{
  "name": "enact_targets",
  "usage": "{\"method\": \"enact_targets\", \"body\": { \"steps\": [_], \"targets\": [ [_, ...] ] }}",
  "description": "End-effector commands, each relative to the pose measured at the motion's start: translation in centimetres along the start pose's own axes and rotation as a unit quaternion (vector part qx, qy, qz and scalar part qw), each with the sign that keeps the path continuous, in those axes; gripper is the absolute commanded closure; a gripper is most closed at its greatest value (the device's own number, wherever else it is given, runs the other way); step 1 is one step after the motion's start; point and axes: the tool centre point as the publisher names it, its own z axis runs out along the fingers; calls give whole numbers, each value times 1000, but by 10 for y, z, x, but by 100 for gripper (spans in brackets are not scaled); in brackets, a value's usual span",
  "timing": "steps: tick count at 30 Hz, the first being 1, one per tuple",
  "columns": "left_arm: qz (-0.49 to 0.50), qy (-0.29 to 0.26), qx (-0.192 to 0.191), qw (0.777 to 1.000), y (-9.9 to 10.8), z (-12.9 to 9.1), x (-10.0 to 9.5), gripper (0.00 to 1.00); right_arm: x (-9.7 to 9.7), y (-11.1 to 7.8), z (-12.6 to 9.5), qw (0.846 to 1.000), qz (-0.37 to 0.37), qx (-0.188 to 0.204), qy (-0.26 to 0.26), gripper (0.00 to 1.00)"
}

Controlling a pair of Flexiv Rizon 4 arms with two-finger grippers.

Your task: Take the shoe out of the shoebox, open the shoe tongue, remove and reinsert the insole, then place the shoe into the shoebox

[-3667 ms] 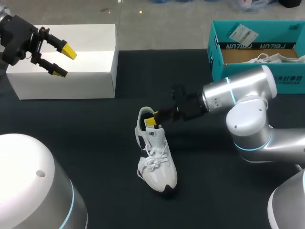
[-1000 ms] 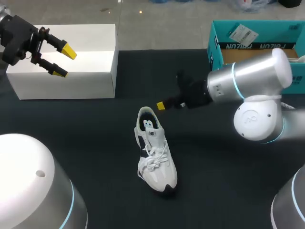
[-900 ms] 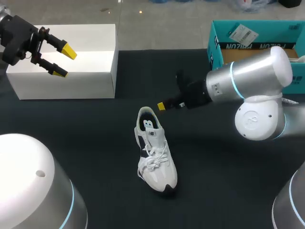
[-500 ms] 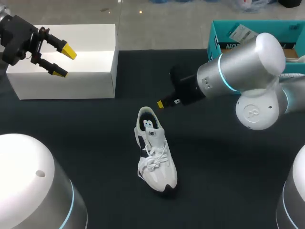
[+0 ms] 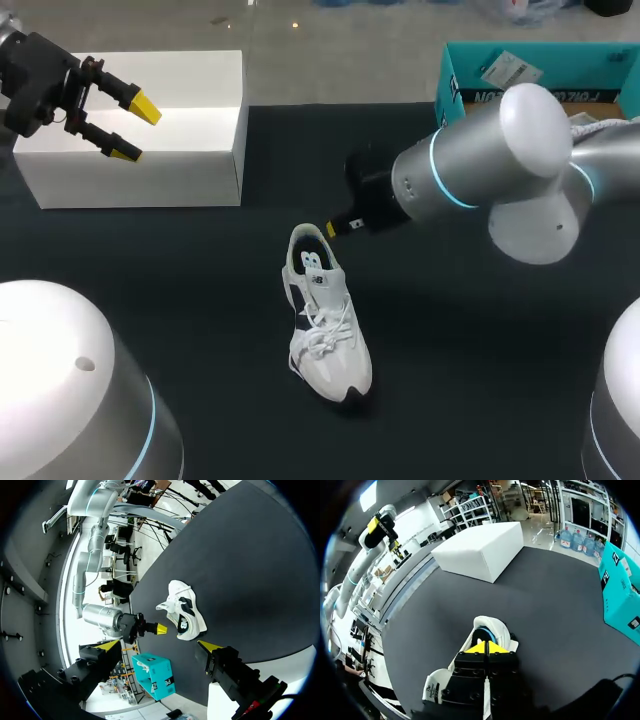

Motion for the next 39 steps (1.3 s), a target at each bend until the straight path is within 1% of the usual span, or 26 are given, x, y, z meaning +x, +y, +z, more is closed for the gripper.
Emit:
{"method": "enact_targets", "body": {
  "steps": [1, 6, 9, 11, 13, 16, 19, 24, 31, 33, 39],
  "targets": [
    [0, 1, 1, 1000, 0, -1, 0, 0, 7, -6, 16, 987, 14, -14, -160, 100],
    [0, 1, 1, 1000, 0, -1, 0, 0, 10, -7, 28, 986, 19, -6, -163, 100],
    [0, 1, 1, 1000, 0, -1, 0, 0, 18, -6, 32, 987, 12, 1, -162, 100],
    [0, 1, 1, 1000, 0, -1, 0, 0, 22, -7, 36, 988, 5, 8, -155, 100],
    [0, 1, 1, 1000, 0, -1, 0, 0, 25, -9, 41, 991, 11, 18, -134, 100],
    [0, 1, 1, 1000, 0, -1, 0, 0, 27, -12, 45, 990, 7, 25, -137, 100],
    [0, 1, 1, 1000, 0, -1, 0, 0, 28, -13, 45, 991, 10, 29, -128, 100],
    [0, 1, 1, 1000, 0, -1, 0, 0, 24, -14, 44, 991, 12, 32, -131, 100],
    [0, 1, 1, 1000, 0, -1, 0, 0, 18, -26, 51, 989, -6, 65, -136, 100],
    [0, 1, 1, 1000, 0, -1, 0, 0, 15, -29, 54, 988, -10, 74, -137, 100],
    [0, 1, 1, 1000, 0, -1, 0, 0, 6, -36, 75, 983, -24, 103, -150, 100]
  ]
}}
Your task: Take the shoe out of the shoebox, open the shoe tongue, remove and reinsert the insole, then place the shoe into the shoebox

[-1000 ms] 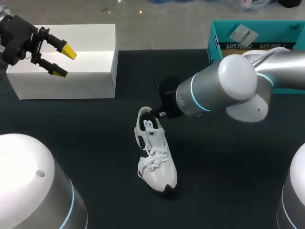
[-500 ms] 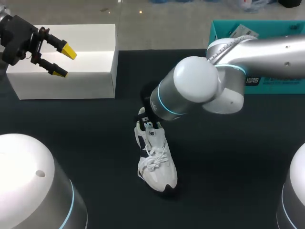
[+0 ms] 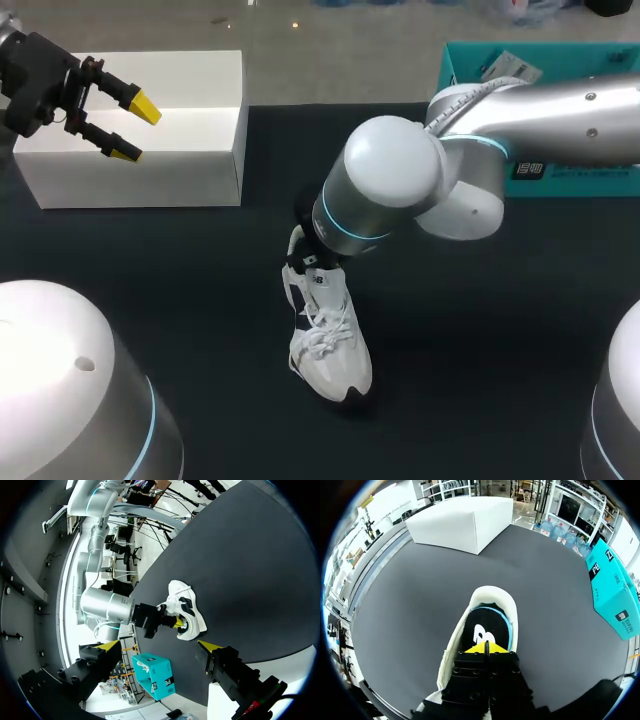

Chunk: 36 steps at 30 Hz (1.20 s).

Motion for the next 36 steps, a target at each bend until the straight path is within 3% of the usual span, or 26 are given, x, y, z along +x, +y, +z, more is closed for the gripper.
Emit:
{"method": "enact_targets", "body": {
  "steps": [1, 12, 24, 29, 36],
  "targets": [
    [0, 1, 1, 1000, 0, -1, 0, 0, 7, 5, 23, 1000, -7, 15, -3, 100],
    [0, 1, 1, 1000, 0, -1, 0, 0, 6, -4, 44, 999, -18, 40, -8, 100],
    [0, 1, 1, 1000, 0, -1, 0, 0, -3, 19, 11, 1000, -27, 5, 3, 100],
    [0, 1, 1, 1000, 0, -1, 0, 0, -9, 26, 21, 999, -36, 15, -12, 100],
    [0, 1, 1, 1000, 0, -1, 0, 0, -8, 20, 40, 997, -57, 40, -35, 100]
  ]
}}
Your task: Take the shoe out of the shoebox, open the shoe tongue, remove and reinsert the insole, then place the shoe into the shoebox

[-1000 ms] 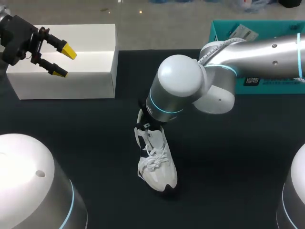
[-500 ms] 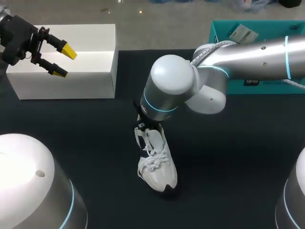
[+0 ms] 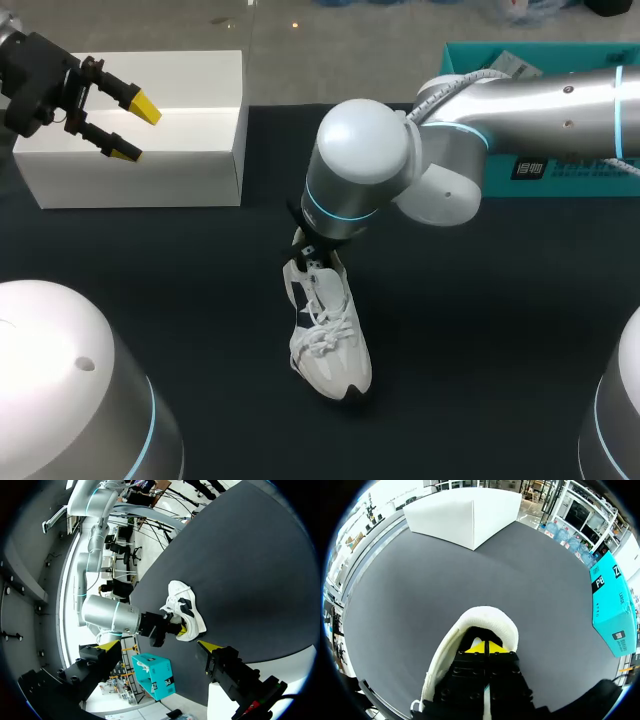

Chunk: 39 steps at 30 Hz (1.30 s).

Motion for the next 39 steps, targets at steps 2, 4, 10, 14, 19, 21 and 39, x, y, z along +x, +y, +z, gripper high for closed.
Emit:
{"method": "enact_targets", "body": {
  "steps": [2, 4, 10, 14, 19, 21, 39],
  "targets": [
    [0, 1, 1, 1000, 0, -1, 0, 0, 10, 1, 23, 1000, -13, 22, -16, 100],
    [0, 1, 1, 1000, 0, -1, 0, 0, 11, -3, 32, 999, -21, 34, -25, 100],
    [0, 1, 1, 1000, 0, -1, 0, 0, 17, -11, 48, 998, -27, 60, -14, 100],
    [0, 1, 1, 1000, 0, -1, 0, 0, 15, -14, 39, 998, -24, 61, 0, 100],
    [0, 1, 1, 1000, 0, -1, 0, 0, 6, -13, 20, 997, -27, 70, 26, 100],
    [0, 1, 1, 1000, 0, -1, 0, 0, 3, -12, 13, 996, -37, 77, 30, 100],
    [0, 1, 1, 1000, 0, -1, 0, 0, 3, -29, 21, 985, -12, 153, 75, 100]
  ]
}}
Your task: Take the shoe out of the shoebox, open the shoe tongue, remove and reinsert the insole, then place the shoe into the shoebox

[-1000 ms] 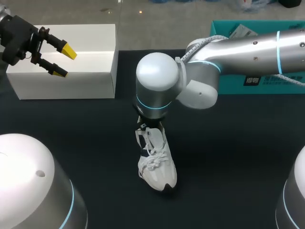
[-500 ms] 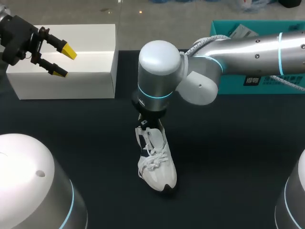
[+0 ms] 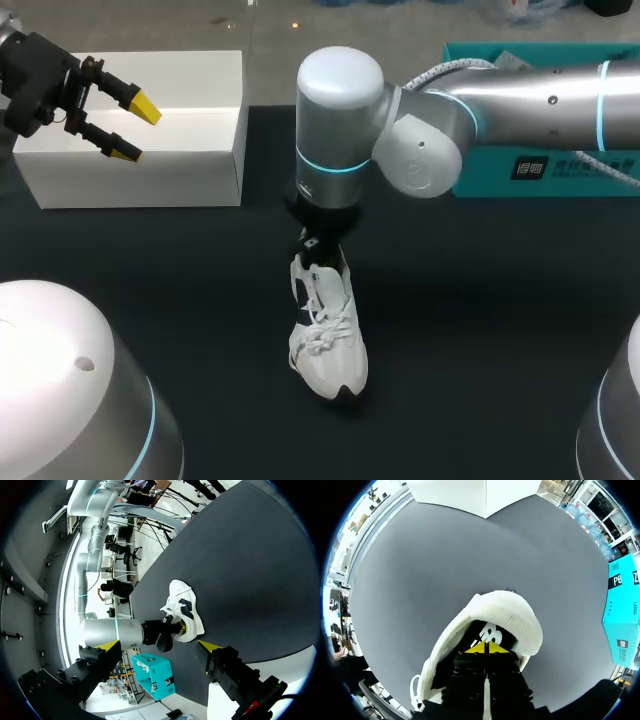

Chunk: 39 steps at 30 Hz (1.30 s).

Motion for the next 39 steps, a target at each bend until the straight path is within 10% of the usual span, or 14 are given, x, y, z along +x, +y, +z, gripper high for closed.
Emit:
{"method": "enact_targets", "body": {
  "steps": [1, 29, 39],
  "targets": [
    [0, 1, 1, 1000, 0, -1, 0, 0, 1, -1, 26, 999, 21, 8, 28, 100],
    [0, 1, 1, 1000, 0, -1, 0, 0, 4, -7, 31, 991, 122, 21, 53, 100],
    [0, 1, 1, 1000, 0, -1, 0, 0, 5, -3, 25, 973, 227, 45, -10, 100]
  ]
}}
